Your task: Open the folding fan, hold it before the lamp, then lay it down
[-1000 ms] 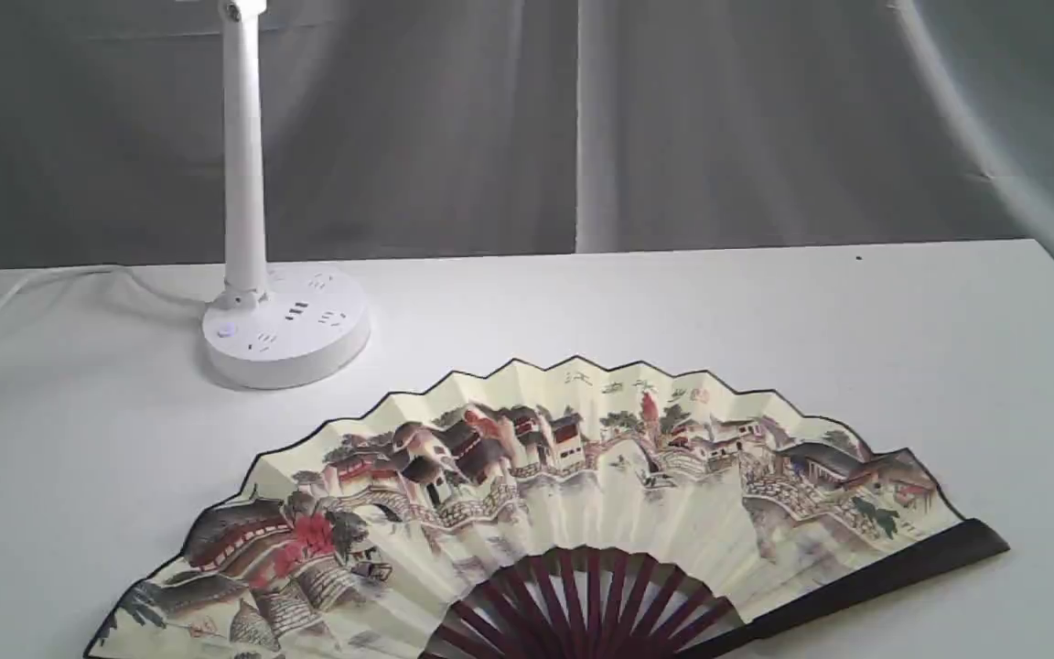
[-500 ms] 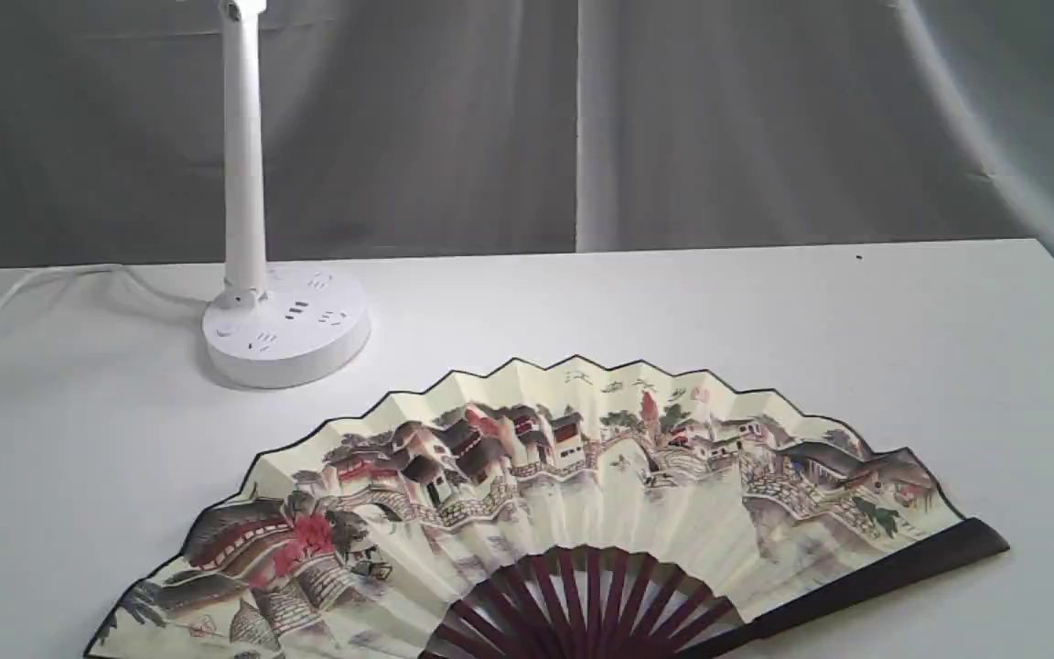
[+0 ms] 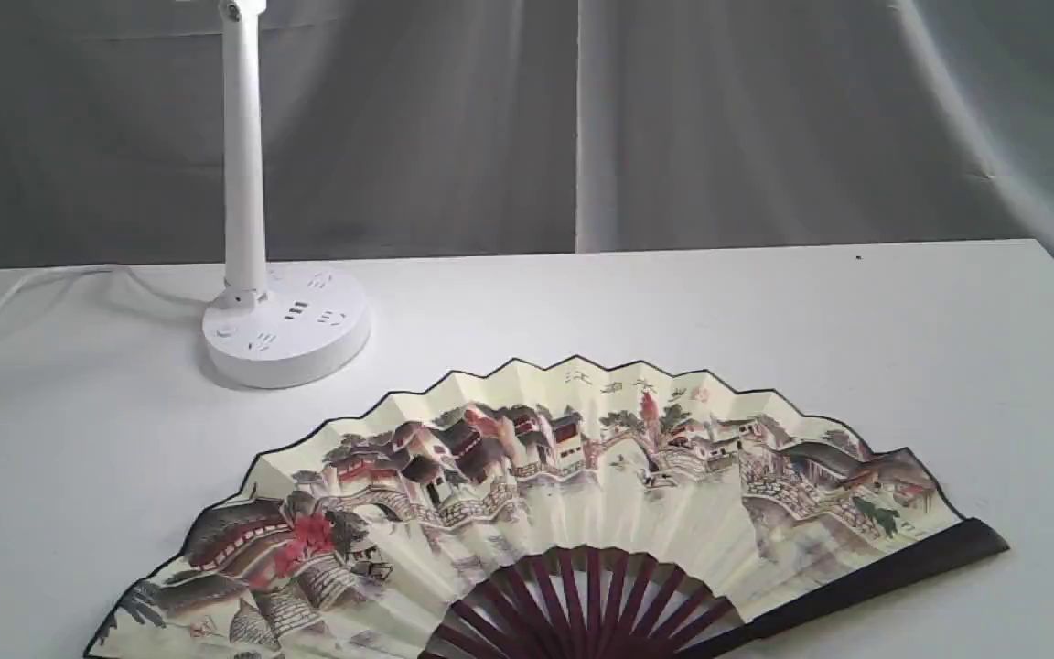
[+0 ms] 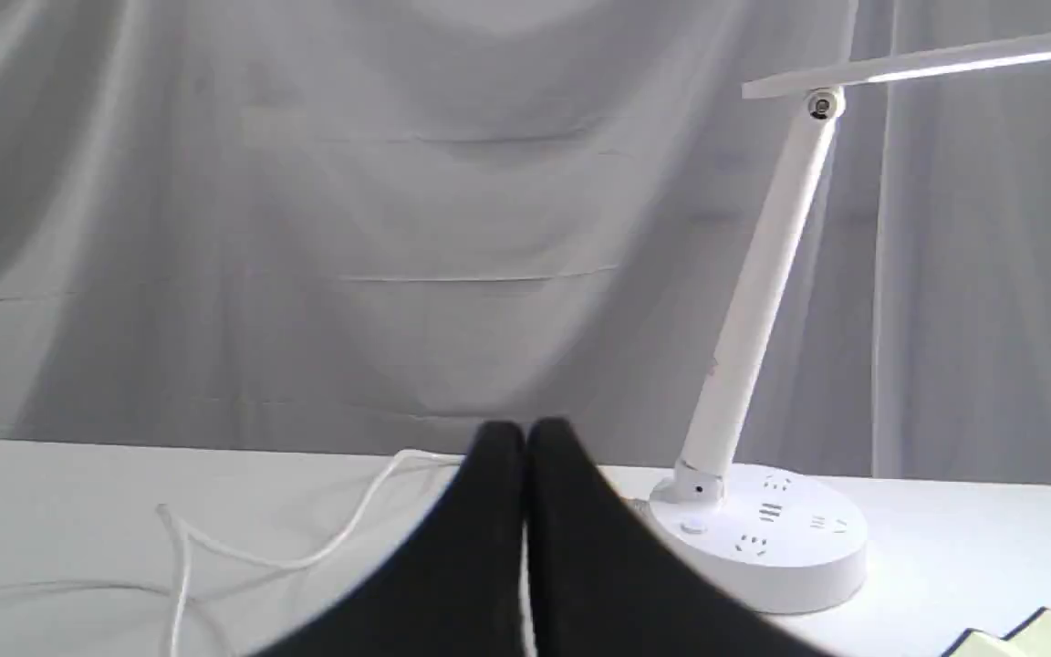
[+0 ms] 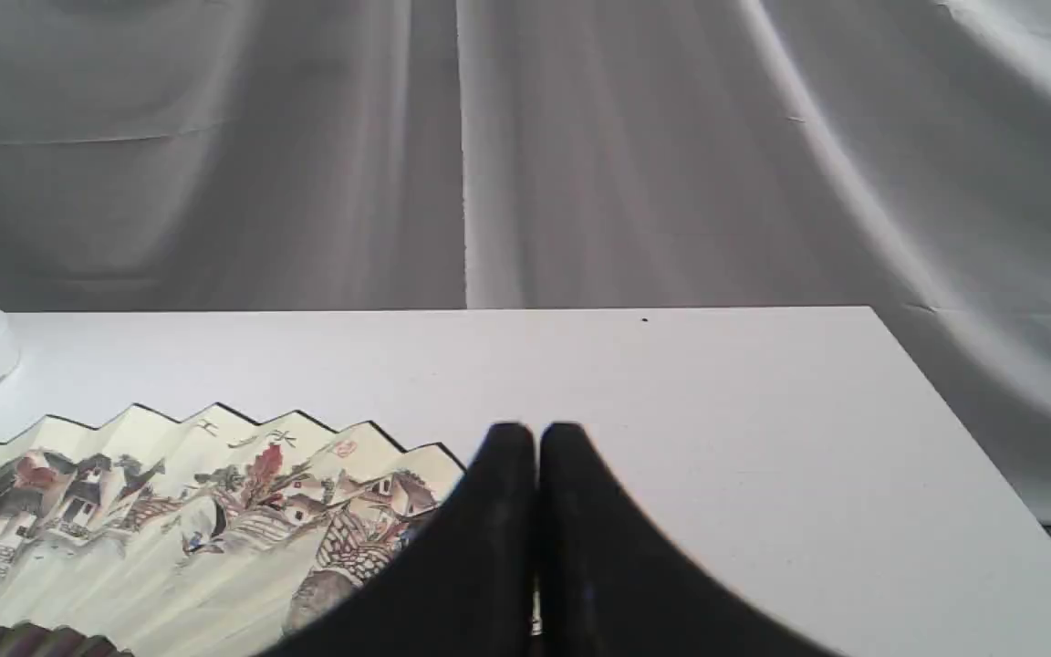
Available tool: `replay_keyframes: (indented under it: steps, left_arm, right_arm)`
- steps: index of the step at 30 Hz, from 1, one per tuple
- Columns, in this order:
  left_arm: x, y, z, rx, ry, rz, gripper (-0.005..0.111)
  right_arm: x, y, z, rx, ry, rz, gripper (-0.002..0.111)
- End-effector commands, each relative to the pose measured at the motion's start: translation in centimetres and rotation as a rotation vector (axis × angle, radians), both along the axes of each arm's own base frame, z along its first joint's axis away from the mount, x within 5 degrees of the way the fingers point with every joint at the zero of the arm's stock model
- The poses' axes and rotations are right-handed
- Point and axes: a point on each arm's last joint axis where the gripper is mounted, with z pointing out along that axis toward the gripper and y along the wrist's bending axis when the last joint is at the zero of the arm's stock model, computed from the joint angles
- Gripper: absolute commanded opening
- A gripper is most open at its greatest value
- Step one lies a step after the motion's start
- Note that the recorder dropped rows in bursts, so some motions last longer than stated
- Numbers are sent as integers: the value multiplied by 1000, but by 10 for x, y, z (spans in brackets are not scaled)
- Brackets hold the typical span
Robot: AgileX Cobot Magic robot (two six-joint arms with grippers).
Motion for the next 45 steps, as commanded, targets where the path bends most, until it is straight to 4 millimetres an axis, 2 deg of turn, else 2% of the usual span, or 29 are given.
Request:
replay_keyframes:
  steps: [1,5,7,11,29,45]
  left_arm:
    - [0,-1,-6,81,64,-8,0]
    - [0,-3,-17,173,192,-27,0]
    - [0,-4,-21,149,233,-40,0]
    - [0,-6,-20,34,212,-60,0]
    - [0,-6,-23,-170,224,-63,0]
    - [0,-6,-23,-152,226,-60,0]
  right_arm:
    - [0,0,-1,5,-4,-1,0]
    - [0,0,-1,5,-4,-1,0]
    - [0,0,-1,5,-4,-1,0]
    - [0,0,-1,9,-4,-2,0]
    - [0,0,-1,5,-4,-1,0]
    - [0,0,-1,8,-4,-2,0]
